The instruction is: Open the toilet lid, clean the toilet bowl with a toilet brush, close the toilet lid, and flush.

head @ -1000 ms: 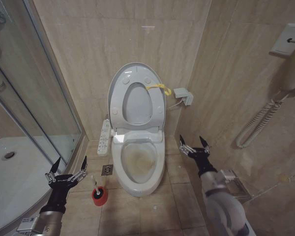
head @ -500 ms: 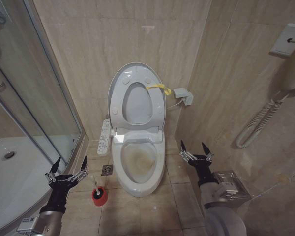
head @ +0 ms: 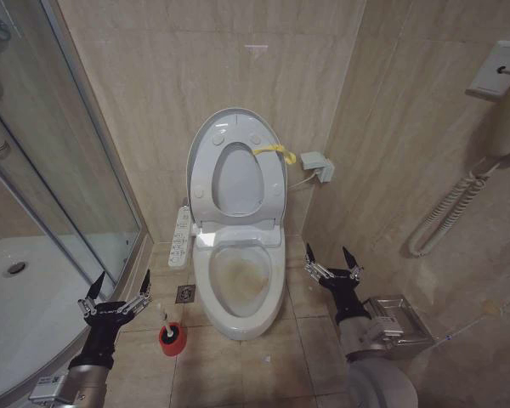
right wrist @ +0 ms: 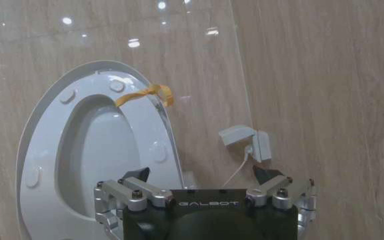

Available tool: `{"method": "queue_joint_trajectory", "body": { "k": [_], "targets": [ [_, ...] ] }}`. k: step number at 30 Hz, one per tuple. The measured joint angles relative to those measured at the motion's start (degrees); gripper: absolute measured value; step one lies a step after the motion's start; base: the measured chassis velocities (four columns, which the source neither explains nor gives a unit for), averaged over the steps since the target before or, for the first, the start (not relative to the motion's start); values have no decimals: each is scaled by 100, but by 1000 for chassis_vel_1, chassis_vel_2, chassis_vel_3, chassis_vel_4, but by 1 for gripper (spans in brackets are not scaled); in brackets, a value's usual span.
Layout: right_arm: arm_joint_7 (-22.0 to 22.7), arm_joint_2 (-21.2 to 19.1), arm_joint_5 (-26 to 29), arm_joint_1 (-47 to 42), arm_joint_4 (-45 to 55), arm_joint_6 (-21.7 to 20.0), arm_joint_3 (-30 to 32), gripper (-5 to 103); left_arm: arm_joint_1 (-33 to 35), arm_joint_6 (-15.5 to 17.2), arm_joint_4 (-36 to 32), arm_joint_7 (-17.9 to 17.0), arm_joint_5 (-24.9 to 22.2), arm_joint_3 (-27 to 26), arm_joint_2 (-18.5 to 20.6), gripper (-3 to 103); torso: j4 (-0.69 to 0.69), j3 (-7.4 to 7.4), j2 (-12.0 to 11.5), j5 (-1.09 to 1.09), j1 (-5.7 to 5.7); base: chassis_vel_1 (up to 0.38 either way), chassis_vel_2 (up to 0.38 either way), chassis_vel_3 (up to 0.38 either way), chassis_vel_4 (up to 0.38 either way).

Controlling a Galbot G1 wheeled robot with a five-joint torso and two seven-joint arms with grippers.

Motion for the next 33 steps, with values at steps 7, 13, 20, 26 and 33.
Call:
{"method": "queue_joint_trajectory", "body": {
  "k": [7,13,20,26,33],
  "targets": [
    [25,-15,-30,20,-8,-35,14,100,0,0,0,0,0,0,0,100,0,0,0,0,0,0,0,0,0],
    [39,-20,-36,25,-11,-42,16,100,0,0,0,0,0,0,0,100,0,0,0,0,0,0,0,0,0],
    [44,-23,-36,28,-16,-47,17,100,0,0,0,0,0,0,0,100,0,0,0,0,0,0,0,0,0],
    [46,-25,-36,29,-17,-49,17,100,0,0,0,0,0,0,0,100,0,0,0,0,0,0,0,0,0],
    [49,-25,-35,30,-17,-49,17,100,0,0,0,0,0,0,0,100,0,0,0,0,0,0,0,0,0]
  ]
}}
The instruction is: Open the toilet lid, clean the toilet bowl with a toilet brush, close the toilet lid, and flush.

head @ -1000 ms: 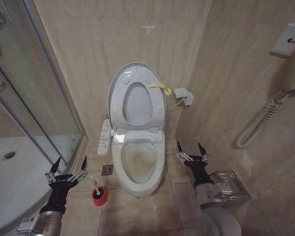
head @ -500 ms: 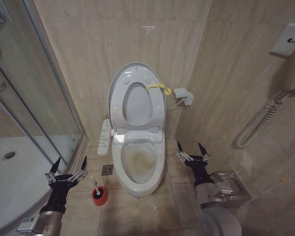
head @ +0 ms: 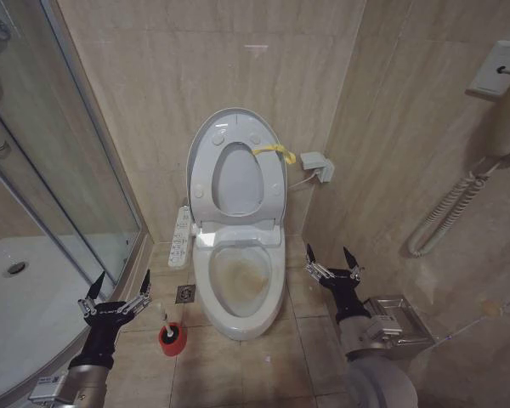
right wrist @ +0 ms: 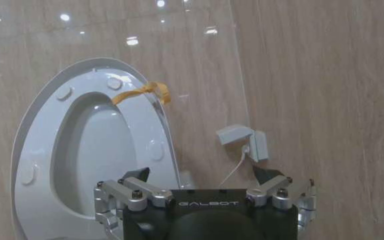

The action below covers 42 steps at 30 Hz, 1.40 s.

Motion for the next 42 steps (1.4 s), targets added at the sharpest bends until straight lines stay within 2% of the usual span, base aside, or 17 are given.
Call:
{"method": "queue_joint_trajectory", "body": {
  "k": [25,42],
  "targets": [
    [2,0,5,0,0,0,1,100,0,0,0,0,0,0,0,100,0,0,0,0,-1,0,0,0,0],
    [2,-1,5,6,-1,0,0,100,-1,0,0,0,0,0,0,100,1,1,-2,0,3,-106,121,102,-116]
  ]
}}
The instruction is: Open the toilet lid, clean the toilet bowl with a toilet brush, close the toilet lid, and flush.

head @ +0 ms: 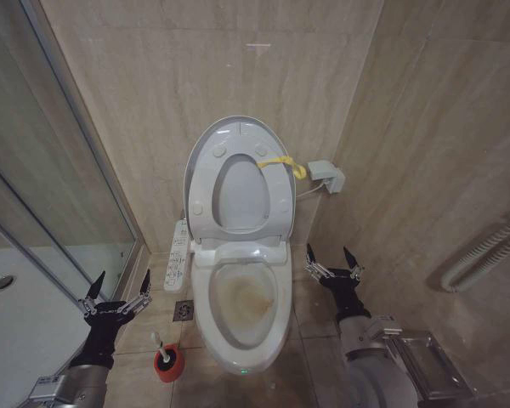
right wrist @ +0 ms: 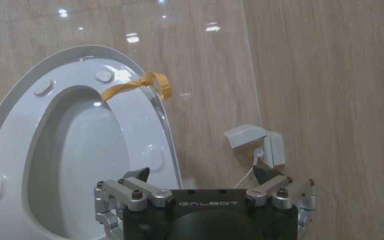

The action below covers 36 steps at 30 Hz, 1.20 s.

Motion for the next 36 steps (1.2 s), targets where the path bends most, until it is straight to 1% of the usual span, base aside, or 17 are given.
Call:
{"method": "queue_joint_trajectory", "body": {
  "k": [7,36],
  "targets": [
    [0,0,0,-7,0,0,0,100,1,0,0,0,0,0,0,100,-2,-3,2,0,-6,25,-34,-21,26],
    [0,0,0,-5,0,0,0,100,0,0,0,0,0,0,0,100,-2,-2,2,0,-4,0,0,0,0]
  ]
}}
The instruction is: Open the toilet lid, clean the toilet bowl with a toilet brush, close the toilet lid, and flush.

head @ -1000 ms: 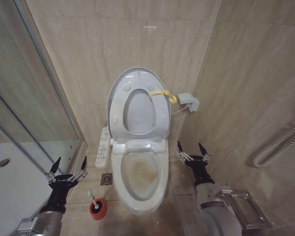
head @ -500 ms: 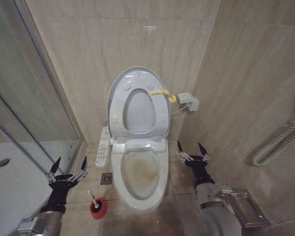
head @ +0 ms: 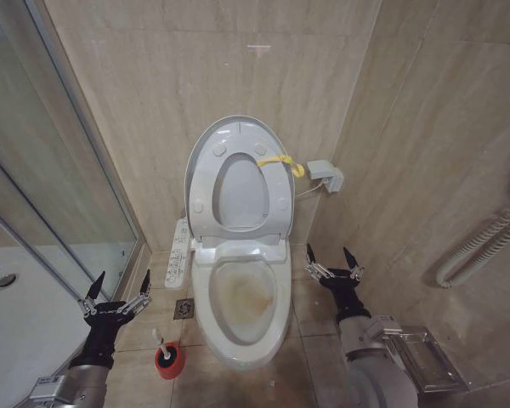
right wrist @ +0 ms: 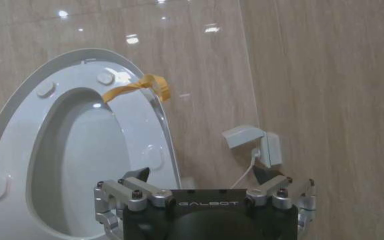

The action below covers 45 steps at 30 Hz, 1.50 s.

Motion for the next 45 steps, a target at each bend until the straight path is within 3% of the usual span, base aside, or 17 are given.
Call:
{"method": "queue_joint_trajectory", "body": {
  "k": [20,24,26,28,29,37,40,45],
  "targets": [
    [0,0,0,0,0,0,0,100,-68,69,41,-16,6,42,5,100,2,0,0,1,0,0,0,0,0],
    [0,0,0,0,0,0,0,100,-835,958,596,-260,108,550,95,100,-1,0,0,0,0,0,0,0,0],
    [0,0,0,0,0,0,0,100,-945,1085,672,-295,124,627,108,100,-1,0,0,0,0,0,0,0,0],
    [0,0,0,0,0,0,0,100,-1290,1435,932,-391,178,861,149,100,0,1,-1,0,1,0,0,0,0],
    [0,0,0,1,0,0,-1,100,-1431,1413,1075,-388,230,966,174,100,-4,1,-1,-1,2,0,0,0,0],
    [0,0,0,0,0,0,0,100,-1497,1114,1220,-418,446,1019,222,100,1,0,-1,0,1,0,0,0,0],
    [-1,0,0,0,0,0,-1,100,-1389,943,933,-609,481,991,243,100,1,0,-1,0,1,0,0,0,0],
    [0,0,0,0,0,0,-1,100,-1195,924,394,-722,537,956,265,100,1,0,-1,1,0,0,0,0,0]
  ]
}}
